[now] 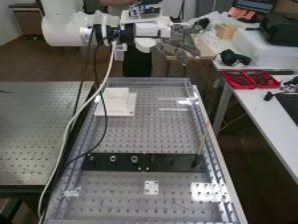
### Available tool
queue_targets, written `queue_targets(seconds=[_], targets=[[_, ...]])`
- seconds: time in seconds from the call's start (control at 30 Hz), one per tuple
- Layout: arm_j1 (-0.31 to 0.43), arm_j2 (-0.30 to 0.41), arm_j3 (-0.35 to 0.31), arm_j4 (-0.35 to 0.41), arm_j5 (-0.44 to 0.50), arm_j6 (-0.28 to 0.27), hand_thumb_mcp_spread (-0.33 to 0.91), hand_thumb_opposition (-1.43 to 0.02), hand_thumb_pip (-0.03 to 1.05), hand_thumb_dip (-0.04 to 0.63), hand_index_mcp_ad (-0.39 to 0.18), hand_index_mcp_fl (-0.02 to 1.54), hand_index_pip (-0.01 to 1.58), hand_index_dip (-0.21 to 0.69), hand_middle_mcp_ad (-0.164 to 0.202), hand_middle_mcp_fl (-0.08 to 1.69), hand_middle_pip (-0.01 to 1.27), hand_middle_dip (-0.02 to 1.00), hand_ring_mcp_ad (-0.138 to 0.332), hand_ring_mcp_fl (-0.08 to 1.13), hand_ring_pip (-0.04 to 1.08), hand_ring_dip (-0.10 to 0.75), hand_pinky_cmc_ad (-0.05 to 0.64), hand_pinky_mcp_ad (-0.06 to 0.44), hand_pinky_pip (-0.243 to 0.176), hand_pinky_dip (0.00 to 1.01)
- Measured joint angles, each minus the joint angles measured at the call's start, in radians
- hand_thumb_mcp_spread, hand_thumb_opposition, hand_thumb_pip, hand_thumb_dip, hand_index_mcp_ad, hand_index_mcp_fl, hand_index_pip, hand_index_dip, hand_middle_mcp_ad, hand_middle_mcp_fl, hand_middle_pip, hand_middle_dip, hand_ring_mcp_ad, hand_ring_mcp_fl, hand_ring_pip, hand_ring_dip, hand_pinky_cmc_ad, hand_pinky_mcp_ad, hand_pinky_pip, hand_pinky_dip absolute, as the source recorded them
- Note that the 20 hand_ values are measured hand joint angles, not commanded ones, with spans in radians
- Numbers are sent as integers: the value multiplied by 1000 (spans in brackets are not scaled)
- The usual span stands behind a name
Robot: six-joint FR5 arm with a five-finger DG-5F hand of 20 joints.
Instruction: Grab the paper clip and place it in the clear container
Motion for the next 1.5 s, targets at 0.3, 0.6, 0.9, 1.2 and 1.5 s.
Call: queue_targets(seconds=[0.3,0.6,0.9,1.2,1.5], targets=[[-84,91,10,-162,-62,-20,222,-674,398,164,-126,70,113,-75,40,23,162,487,138,0,260,159,400,314,-124,935],[-157,117,44,-232,-146,-27,206,-632,305,47,-105,61,99,30,44,10,141,328,164,0,150,131,429,328,-124,815],[-183,123,68,-254,-177,-47,178,-620,286,21,-106,24,99,63,58,7,129,262,169,3,96,96,450,330,-129,658],[-196,122,70,-248,-169,-53,178,-620,283,7,-99,24,101,75,58,3,126,223,171,5,101,79,445,328,-140,557],[-205,115,78,-256,-173,-60,183,-625,276,7,-98,21,93,75,58,3,126,222,171,3,84,79,464,328,-140,543]])
